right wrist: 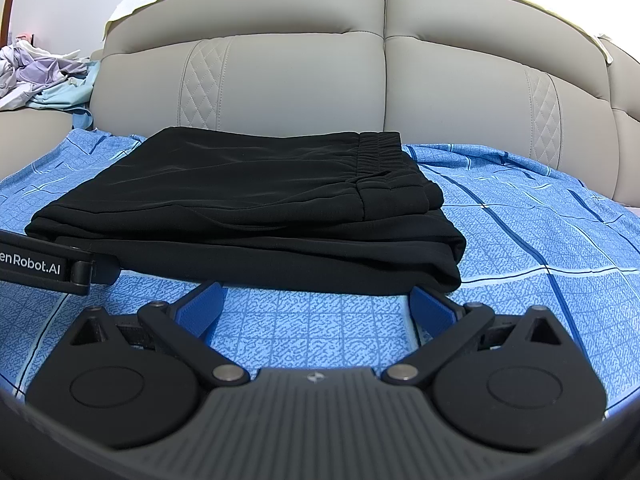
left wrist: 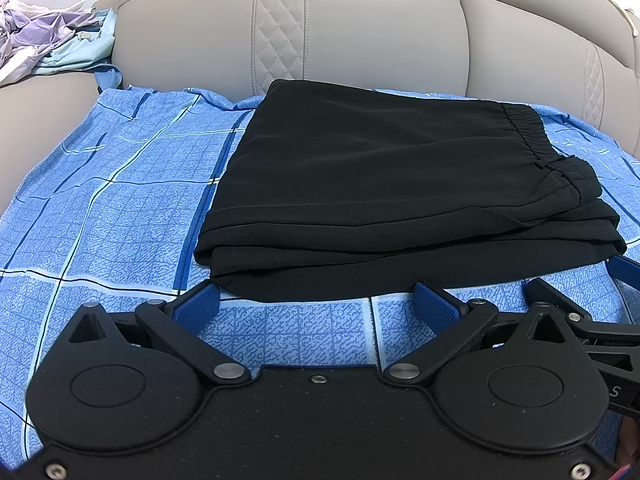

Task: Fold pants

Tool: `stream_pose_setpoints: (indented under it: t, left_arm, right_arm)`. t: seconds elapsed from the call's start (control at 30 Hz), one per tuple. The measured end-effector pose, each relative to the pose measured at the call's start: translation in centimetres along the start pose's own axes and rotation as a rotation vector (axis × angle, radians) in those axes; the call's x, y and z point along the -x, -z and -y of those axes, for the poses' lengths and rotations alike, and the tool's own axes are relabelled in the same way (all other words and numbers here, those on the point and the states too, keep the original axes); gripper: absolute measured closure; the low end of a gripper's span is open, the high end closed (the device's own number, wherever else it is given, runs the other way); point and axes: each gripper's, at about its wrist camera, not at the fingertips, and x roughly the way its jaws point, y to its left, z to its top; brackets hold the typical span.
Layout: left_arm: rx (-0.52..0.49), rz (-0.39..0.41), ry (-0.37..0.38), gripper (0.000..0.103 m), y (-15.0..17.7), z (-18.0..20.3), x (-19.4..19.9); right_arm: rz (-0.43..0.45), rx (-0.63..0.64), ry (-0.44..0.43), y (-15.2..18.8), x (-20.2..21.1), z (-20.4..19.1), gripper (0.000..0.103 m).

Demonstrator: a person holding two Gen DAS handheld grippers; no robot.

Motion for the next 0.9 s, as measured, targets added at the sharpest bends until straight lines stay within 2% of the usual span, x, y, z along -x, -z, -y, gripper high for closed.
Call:
stream_pose_setpoints:
  t: [0.9]
  left_arm:
    - [-0.008, 0.006, 0.007, 0.000, 0.02, -0.05, 0.14]
  right_arm:
    - [0.001, -0.001, 0.000, 0.02, 0.02, 0.01, 0.000]
